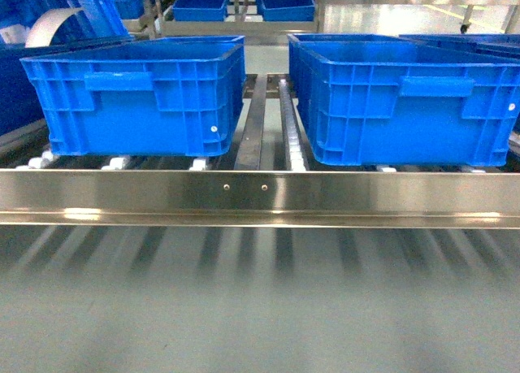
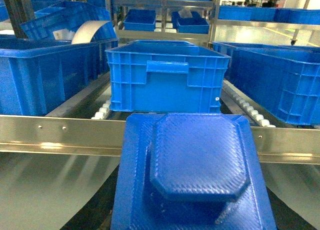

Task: Sort blue parts and orange caps into right shelf containers

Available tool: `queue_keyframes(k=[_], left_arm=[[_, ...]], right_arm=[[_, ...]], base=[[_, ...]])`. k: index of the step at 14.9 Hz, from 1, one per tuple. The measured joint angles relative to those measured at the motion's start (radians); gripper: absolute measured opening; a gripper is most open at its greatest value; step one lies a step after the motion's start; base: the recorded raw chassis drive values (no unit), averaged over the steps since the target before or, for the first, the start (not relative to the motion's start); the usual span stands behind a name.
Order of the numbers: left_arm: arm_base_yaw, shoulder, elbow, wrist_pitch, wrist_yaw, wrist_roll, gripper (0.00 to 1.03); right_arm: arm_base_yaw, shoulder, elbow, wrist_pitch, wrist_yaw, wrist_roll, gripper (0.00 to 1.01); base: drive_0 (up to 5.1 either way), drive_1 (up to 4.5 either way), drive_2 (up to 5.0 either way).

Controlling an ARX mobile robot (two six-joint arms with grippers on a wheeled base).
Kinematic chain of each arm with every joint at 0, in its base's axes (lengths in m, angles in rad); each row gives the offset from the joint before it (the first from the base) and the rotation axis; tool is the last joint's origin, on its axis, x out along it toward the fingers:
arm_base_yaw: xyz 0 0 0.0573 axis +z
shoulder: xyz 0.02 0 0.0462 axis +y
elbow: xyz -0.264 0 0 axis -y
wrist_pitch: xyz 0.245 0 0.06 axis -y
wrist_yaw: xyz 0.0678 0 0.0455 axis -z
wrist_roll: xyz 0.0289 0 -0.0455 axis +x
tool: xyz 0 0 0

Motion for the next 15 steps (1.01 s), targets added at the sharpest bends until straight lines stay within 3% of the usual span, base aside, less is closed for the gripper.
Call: queue_keyframes(k=[15], left_arm=[[0.0,0.0,0.0,0.0,0.0,0.0,0.41]], right_arm=[[0.0,0.0,0.0,-0.001,0.0,0.0,0.43]], base=[[0.0,4.25,-4.3]])
